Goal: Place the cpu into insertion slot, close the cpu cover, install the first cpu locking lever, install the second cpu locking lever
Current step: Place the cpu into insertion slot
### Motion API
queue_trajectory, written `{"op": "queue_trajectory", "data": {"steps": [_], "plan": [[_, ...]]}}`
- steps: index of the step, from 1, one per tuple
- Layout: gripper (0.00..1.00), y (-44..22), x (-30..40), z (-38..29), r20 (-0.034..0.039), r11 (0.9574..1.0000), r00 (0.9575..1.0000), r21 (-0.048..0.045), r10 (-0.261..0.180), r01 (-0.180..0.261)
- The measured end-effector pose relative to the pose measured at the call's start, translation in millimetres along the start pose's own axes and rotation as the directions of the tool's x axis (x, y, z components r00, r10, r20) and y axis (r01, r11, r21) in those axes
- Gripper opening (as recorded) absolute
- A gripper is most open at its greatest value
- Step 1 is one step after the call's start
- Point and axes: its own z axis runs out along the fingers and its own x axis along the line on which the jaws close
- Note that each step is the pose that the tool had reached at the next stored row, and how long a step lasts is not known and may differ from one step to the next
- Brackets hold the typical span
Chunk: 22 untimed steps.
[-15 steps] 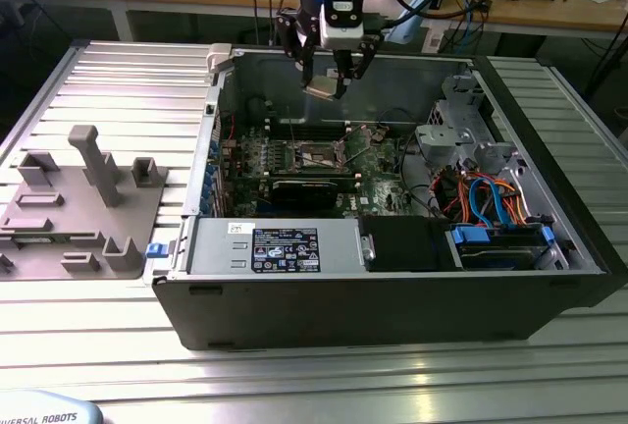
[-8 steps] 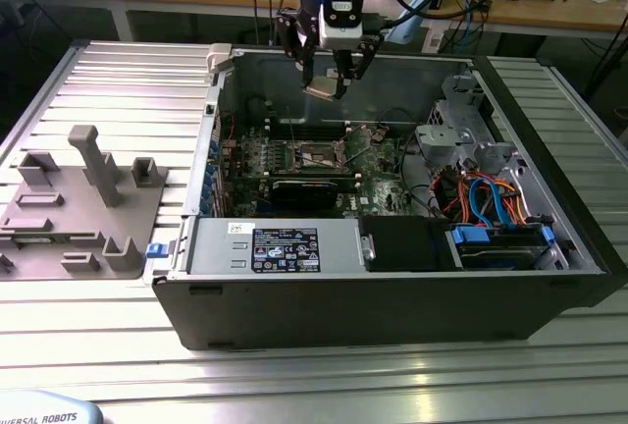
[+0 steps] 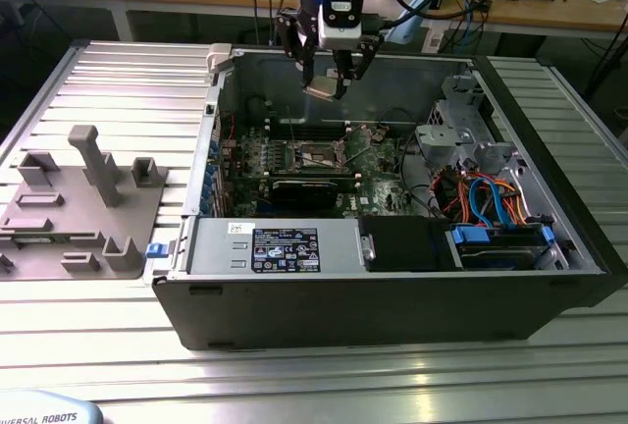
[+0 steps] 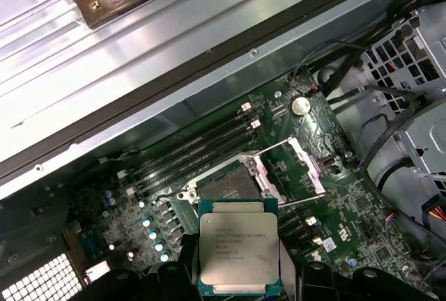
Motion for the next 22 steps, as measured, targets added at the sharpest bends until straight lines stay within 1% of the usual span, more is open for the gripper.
{"op": "queue_trajectory", "data": {"steps": [10, 22], "plan": [[0.54, 0.0, 0.0, 0.1, 0.0006, 0.9999, 0.9999, -0.0001, 0.011, -0.011], [0.54, 0.0, 0.0, 0.3, 0.0019, 0.9994, 0.9994, -0.0002, 0.035, -0.035]]}}
